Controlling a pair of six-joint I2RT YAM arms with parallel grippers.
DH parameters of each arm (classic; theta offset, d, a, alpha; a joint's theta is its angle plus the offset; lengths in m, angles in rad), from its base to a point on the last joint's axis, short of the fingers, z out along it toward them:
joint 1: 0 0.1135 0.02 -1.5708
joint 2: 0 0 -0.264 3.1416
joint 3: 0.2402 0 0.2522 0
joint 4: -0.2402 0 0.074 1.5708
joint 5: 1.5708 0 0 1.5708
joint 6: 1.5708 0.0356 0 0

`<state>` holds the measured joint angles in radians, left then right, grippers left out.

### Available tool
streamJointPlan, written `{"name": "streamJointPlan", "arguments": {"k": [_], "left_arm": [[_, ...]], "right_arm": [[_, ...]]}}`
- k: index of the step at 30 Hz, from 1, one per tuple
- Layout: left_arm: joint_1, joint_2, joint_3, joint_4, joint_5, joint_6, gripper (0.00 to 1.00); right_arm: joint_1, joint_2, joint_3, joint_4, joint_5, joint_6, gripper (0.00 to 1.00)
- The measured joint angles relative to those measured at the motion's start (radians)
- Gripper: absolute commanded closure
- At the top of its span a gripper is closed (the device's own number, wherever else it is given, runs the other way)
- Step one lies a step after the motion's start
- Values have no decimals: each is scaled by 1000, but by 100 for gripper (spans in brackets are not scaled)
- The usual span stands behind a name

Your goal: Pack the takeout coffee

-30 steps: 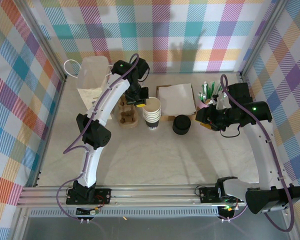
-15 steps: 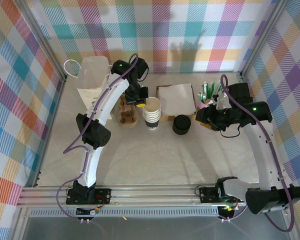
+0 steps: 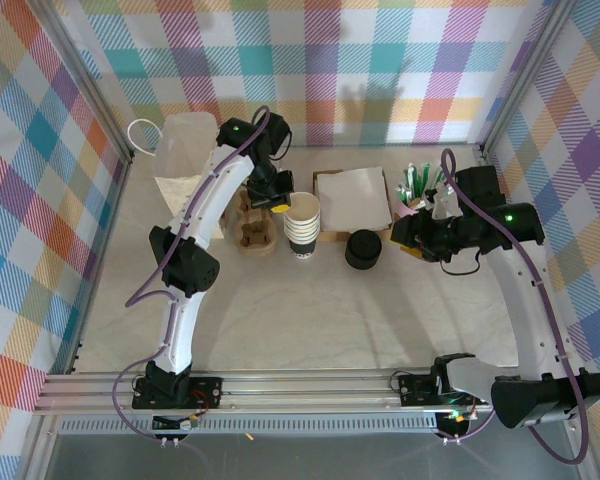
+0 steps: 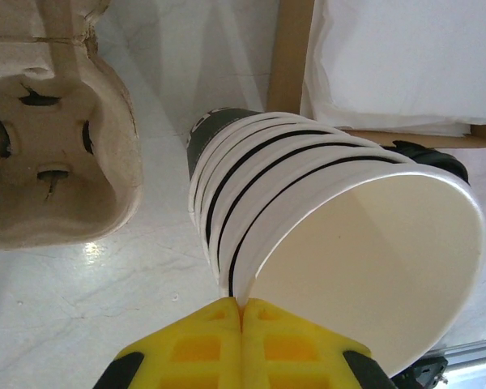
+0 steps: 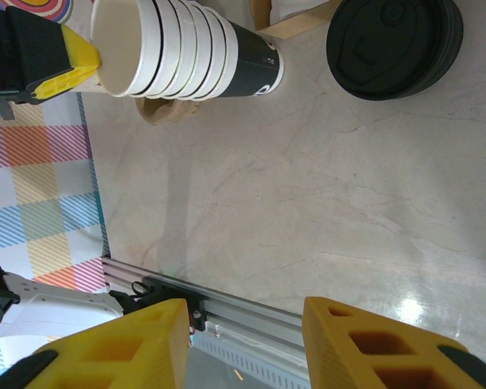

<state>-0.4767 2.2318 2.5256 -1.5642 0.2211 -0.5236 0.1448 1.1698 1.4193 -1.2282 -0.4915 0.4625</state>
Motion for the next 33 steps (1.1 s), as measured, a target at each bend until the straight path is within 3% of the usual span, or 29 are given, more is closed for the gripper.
{"name": "streamJointPlan", "arguments": {"k": [33], "left_arm": [[15, -78, 31, 23, 51, -65, 100]], "right_arm": [[0, -6, 1, 9, 5, -3, 58]]}}
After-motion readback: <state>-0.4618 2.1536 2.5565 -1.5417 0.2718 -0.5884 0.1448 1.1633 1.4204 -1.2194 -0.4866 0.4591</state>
